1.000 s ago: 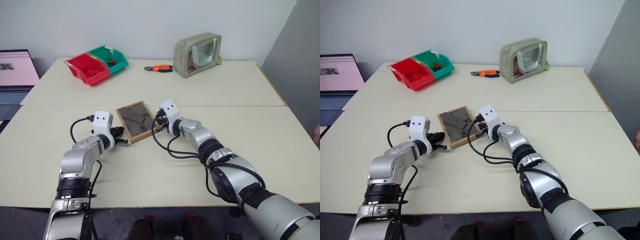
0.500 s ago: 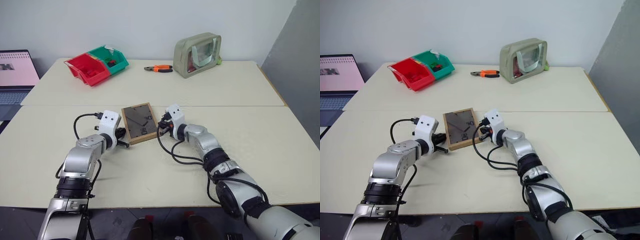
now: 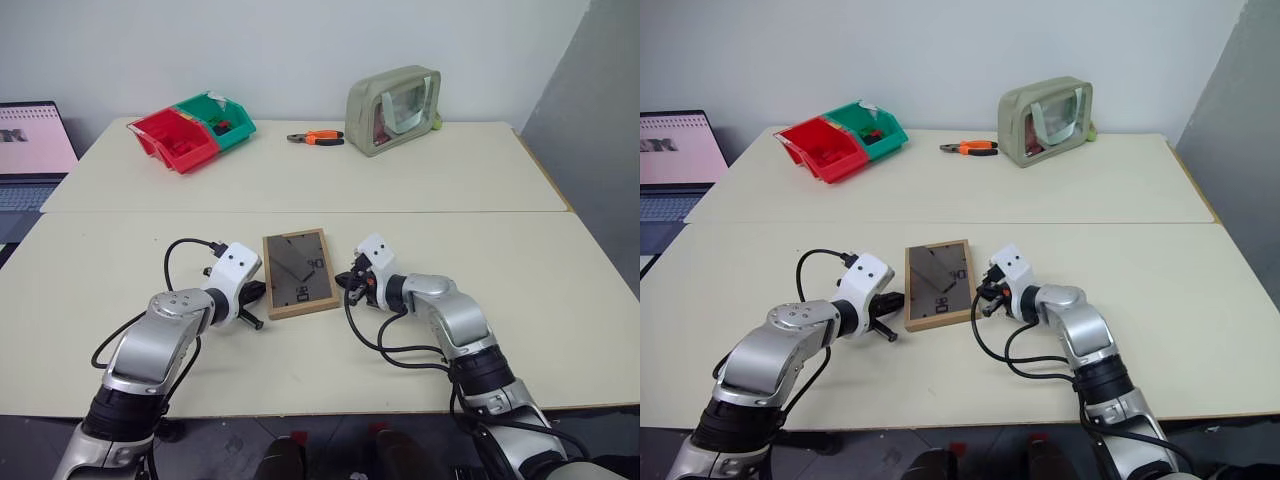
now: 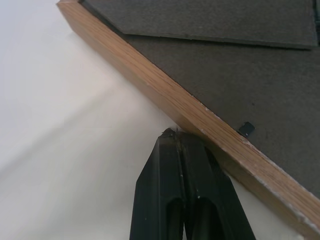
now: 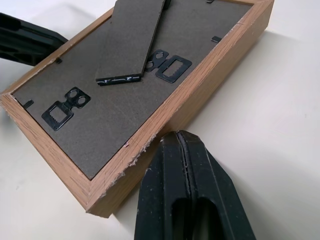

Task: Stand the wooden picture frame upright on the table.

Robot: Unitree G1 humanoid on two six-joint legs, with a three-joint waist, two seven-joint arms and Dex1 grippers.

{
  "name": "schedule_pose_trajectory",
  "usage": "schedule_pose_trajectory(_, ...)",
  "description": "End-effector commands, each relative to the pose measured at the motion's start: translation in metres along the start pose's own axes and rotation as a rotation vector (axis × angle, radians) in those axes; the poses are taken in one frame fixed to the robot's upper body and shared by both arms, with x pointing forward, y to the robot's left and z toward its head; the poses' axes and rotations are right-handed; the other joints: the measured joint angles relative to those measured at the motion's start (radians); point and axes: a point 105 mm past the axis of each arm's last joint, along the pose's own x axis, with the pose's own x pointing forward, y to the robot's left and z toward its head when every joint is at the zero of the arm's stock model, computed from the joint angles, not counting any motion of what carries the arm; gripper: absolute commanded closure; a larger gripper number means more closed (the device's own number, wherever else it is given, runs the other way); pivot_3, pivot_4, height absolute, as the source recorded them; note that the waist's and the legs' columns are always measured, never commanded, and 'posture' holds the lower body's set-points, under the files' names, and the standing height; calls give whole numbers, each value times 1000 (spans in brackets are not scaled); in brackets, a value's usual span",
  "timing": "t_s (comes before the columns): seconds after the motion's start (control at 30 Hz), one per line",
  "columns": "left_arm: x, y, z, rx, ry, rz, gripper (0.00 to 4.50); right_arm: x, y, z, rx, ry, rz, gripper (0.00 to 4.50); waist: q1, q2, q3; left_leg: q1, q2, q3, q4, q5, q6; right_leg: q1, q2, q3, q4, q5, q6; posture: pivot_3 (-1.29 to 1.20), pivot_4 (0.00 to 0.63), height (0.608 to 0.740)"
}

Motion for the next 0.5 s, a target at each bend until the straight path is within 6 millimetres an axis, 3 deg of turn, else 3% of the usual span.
schedule_pose_trajectory(0.03,1,-53,-7,37,32,-249,4471,-11,39,22,-57,-59,151,4500,0,0,0,-1,0,0,0,0,0,0,0,0,0,0,0,0,150,740)
schedule_pose_trajectory(0.23,-6,-64,-11,45,58,-288,4471,-27,50,15,-69,21,204,4500,0,0,0,0,0,0,0,0,0,0,0,1,-1,0,0,0,150,740)
schedule_pose_trajectory(0.5,-8,-57,-9,58,73,-274,4471,-30,54,-2,-58,109,230,4500,-1,0,0,0,-1,0,0,0,0,0,0,0,-1,-2,4,0,150,740)
